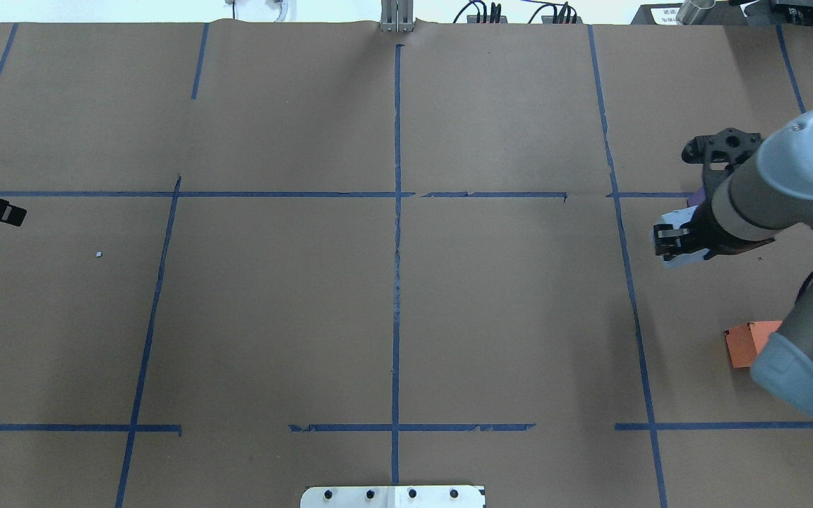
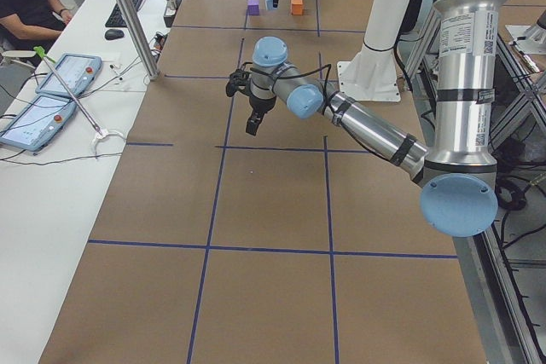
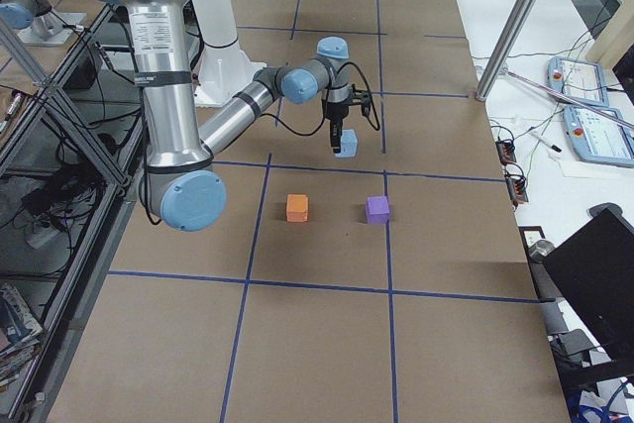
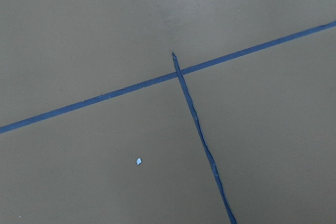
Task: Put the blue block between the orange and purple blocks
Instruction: 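Carry the light blue cube toward the gap between purple and orange cubes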
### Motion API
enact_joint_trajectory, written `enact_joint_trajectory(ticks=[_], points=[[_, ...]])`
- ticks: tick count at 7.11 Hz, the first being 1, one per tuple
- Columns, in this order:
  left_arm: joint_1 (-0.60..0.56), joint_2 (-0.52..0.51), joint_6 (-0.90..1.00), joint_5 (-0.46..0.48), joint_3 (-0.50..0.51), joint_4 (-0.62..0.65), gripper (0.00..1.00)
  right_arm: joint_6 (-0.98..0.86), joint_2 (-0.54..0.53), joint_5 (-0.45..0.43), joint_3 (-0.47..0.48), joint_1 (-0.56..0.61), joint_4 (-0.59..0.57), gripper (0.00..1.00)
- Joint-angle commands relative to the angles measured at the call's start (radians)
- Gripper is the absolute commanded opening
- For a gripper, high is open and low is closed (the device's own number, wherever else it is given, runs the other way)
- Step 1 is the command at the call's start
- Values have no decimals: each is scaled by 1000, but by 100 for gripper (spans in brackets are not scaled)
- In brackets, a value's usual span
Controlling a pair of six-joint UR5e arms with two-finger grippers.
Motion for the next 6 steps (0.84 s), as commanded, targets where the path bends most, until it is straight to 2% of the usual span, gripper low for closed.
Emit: enact_joint_trajectory(ticks=[1,2,4,6], points=[[0,-1,-1,0,-1,0,100,-125,-159,117,-82,101,253,5],[0,-1,-1,0,-4,0,100,-124,-162,124,-141,100,285,6],[0,-1,-2,-1,-8,0,100,-118,-162,159,-196,98,293,7],[0,-1,-2,-1,-8,0,100,-31,-144,161,-232,93,293,8]])
